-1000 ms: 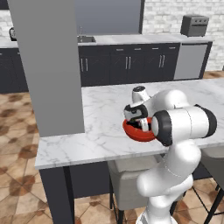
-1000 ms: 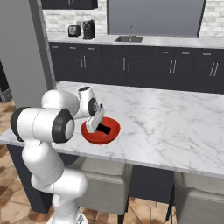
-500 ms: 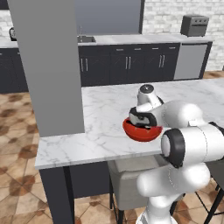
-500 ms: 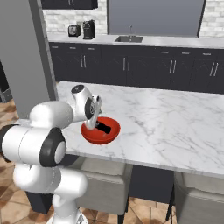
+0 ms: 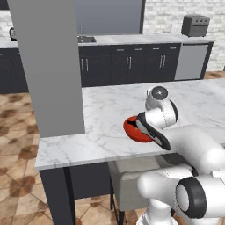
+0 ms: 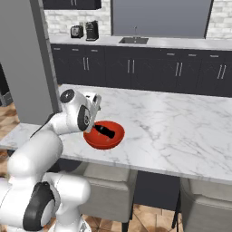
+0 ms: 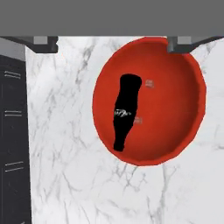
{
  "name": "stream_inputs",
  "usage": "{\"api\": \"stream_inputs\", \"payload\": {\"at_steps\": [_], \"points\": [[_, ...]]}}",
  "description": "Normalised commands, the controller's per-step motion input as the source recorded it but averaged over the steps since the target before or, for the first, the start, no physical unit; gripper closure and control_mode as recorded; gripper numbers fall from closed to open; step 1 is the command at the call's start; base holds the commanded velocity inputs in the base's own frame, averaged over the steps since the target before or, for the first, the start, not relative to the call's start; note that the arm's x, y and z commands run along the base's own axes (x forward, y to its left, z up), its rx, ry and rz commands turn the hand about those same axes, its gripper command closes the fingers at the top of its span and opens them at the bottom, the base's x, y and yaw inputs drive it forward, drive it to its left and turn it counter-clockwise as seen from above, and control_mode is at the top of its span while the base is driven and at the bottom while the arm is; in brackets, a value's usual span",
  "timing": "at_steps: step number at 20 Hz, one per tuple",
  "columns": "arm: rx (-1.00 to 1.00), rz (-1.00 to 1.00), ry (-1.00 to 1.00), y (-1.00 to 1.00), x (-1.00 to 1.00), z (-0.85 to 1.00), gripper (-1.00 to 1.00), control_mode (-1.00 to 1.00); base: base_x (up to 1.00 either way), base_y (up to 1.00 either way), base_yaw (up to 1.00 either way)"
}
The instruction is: Open the fridge, grab two sodas, and place both sodas inside the bowl with ice on the dining counter.
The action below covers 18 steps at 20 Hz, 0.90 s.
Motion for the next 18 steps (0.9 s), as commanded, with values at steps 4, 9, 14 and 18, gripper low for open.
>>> {"api": "stream_inputs", "payload": {"at_steps": [4, 9, 14, 18], "points": [[0.27, -0.24, -0.22, 0.21, -0.81, 0.41, -1.0, -1.0, 0.0, 0.0, 0.0], [0.3, -0.25, -0.18, 0.29, -0.84, 0.41, -1.0, -1.0, 0.0, 0.0, 0.0], [0.33, -0.25, -0.09, 0.21, -0.88, 0.46, -1.0, -1.0, 0.0, 0.0, 0.0], [0.36, -0.2, -0.04, 0.05, -0.98, 0.44, -1.0, -1.0, 0.0, 0.0, 0.0]]}}
